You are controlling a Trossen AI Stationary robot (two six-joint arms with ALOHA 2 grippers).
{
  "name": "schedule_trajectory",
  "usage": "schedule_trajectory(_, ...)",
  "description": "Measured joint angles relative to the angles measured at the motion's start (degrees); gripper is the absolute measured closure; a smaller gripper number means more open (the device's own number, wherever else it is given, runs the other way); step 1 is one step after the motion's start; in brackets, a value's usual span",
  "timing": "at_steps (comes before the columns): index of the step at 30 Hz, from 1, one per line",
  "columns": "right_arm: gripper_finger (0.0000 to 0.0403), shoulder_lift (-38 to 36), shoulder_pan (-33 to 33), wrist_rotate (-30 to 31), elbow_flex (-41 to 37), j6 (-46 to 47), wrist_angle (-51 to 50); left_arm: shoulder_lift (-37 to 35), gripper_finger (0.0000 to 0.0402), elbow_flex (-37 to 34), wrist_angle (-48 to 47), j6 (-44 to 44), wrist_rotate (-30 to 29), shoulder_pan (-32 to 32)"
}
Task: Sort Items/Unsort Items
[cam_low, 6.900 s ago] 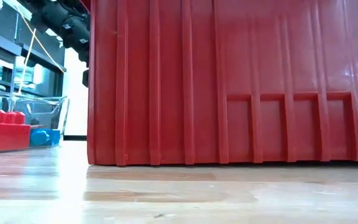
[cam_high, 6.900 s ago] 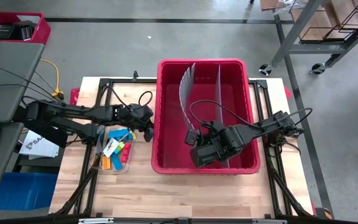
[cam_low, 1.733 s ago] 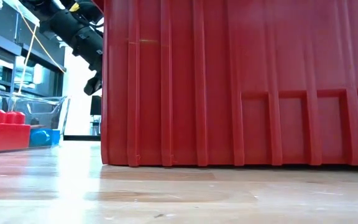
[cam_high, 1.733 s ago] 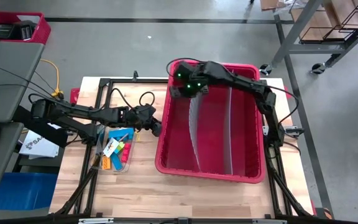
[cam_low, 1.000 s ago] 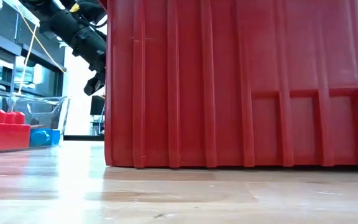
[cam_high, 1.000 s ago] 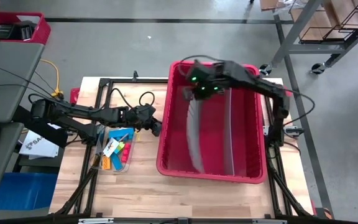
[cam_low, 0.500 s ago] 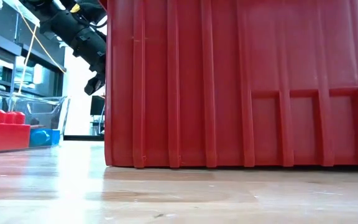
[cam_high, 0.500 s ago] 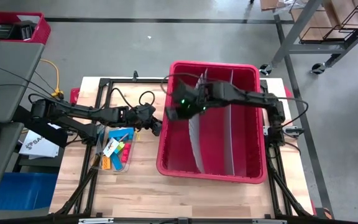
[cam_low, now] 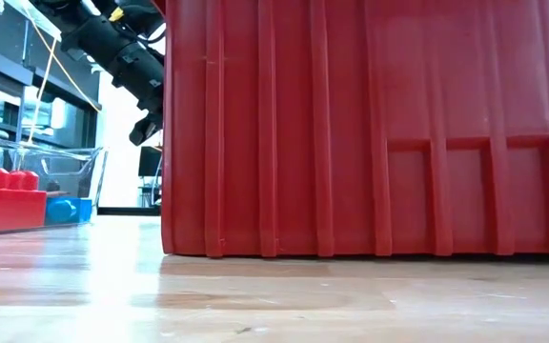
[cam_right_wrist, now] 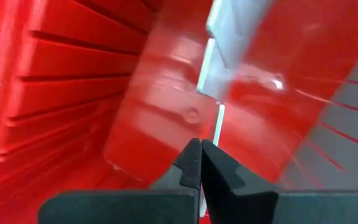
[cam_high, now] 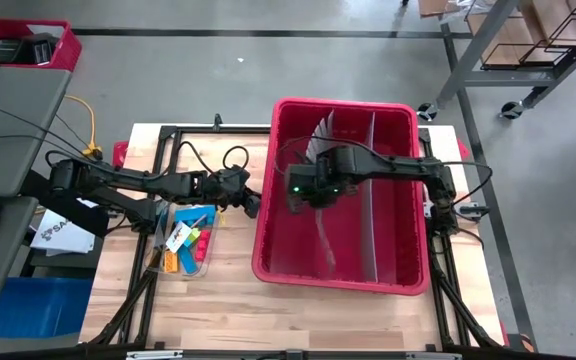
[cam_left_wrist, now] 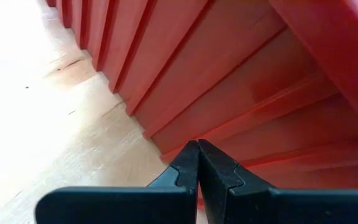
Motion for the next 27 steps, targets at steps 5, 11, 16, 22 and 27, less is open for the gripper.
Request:
schedule_trajectory(5,0.0403,0.1,0.1,-0.6,-0.3,-0.1,-0.8,0.0,0.0401,0.0,0.0,0.0,-0.1,0.0)
schedule_trajectory(11,0.0403,0.3,0.3,0.0,-0.6,0.6,-0.3,0.0,0.0401,0.0,0.0,0.0,-0.3,0.0)
schedule_trajectory(16,0.0403,0.3,1.7,0.2,1.7,2.2,0.5,0.0,0.0401,0.0,0.0,0.0,-0.5,0.0)
schedule_trajectory(22,0.0403,-3.4,3.4,10.2,9.2,3.4,2.6,0.0,0.0401,0.0,0.1,0.0,-0.5,0.0)
schedule_trajectory(27,0.0403,-11.8,6.5,12.4,0.8,11.3,1.0,0.0,0.0401,0.0,0.7,0.1,0.1,0.0)
